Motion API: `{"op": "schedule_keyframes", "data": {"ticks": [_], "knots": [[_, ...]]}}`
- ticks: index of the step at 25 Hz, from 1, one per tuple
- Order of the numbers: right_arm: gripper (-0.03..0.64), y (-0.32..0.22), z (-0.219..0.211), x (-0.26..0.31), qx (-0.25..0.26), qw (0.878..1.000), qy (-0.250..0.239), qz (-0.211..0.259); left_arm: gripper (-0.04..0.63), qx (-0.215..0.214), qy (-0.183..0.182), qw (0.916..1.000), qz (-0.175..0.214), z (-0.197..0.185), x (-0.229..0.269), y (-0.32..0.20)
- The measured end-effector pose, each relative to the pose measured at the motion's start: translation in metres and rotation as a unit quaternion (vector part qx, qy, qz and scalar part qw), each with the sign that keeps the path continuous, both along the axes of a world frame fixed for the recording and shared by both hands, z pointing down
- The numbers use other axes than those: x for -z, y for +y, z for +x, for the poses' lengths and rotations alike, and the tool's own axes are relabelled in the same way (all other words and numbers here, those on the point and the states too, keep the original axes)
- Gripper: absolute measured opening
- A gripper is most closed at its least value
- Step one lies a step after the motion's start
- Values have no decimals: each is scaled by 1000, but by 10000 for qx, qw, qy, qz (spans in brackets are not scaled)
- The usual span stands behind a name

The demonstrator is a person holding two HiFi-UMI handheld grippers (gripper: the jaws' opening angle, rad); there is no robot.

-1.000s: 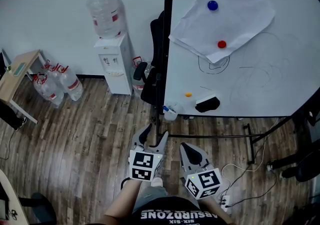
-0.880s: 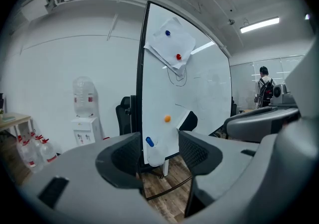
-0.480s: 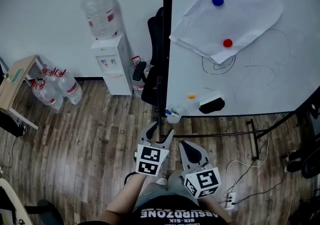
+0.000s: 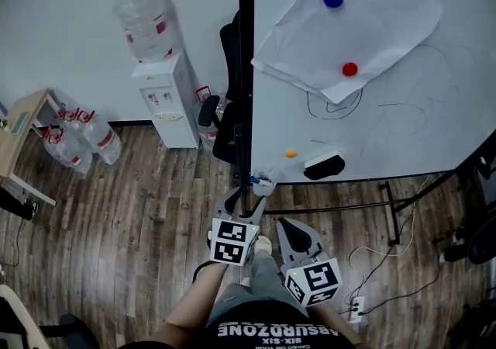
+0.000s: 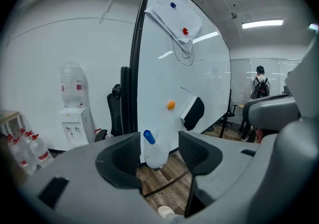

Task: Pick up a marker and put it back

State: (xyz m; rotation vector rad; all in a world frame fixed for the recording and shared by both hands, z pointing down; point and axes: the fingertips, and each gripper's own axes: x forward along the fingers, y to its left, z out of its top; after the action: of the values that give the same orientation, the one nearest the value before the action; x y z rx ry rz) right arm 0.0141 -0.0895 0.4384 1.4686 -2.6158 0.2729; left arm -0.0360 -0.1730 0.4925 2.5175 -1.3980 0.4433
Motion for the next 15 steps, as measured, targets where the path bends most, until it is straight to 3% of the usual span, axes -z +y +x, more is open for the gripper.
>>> {"op": "schedule_keyframes", "data": {"ticks": [15], "knots": [[-3, -40, 15, -7, -17, 9999, 14, -141, 224, 38, 336, 9978, -564, 7, -31, -39]]}}
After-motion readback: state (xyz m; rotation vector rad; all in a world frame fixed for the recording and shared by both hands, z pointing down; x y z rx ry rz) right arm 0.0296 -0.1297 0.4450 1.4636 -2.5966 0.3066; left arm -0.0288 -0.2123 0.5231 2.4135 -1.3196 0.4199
